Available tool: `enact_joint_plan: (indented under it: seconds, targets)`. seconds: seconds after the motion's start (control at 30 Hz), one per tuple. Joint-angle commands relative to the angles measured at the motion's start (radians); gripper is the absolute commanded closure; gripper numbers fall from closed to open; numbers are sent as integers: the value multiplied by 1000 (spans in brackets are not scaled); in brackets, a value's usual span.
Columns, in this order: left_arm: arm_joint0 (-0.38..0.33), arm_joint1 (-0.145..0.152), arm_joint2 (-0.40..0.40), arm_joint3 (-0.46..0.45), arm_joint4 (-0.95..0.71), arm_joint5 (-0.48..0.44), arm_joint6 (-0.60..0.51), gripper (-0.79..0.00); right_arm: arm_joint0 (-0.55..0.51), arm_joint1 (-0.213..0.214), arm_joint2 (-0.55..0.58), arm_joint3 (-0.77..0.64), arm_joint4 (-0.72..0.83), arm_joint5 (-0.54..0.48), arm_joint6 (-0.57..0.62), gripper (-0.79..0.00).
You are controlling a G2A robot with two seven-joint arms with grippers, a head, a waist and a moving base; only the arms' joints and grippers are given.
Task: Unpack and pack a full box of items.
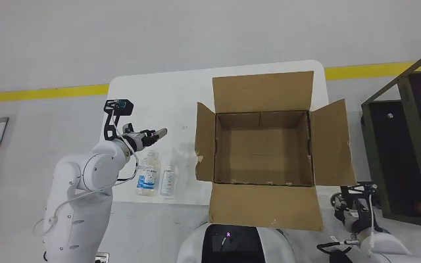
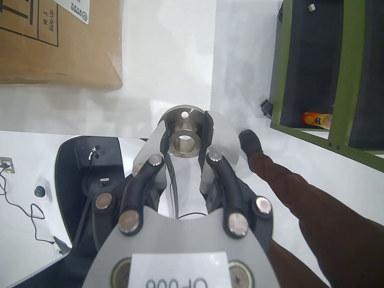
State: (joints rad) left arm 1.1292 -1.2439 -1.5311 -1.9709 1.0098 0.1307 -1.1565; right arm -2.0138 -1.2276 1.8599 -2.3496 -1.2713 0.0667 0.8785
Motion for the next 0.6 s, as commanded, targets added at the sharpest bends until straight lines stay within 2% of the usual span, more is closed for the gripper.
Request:
enact_joint_plan:
  seconds: [0.0, 0.2, 0.57]
  targets:
    - [0, 0, 0, 0, 0, 0, 0, -785, 8, -1, -18, 6, -15, 10, -2, 0]
    - [0, 0, 0, 0, 0, 0, 0, -785, 55, -2, -55, 36, -45, 19, -4, 0]
    - [0, 0, 0, 0, 0, 0, 0, -785, 55, -2, -55, 36, -45, 19, -4, 0]
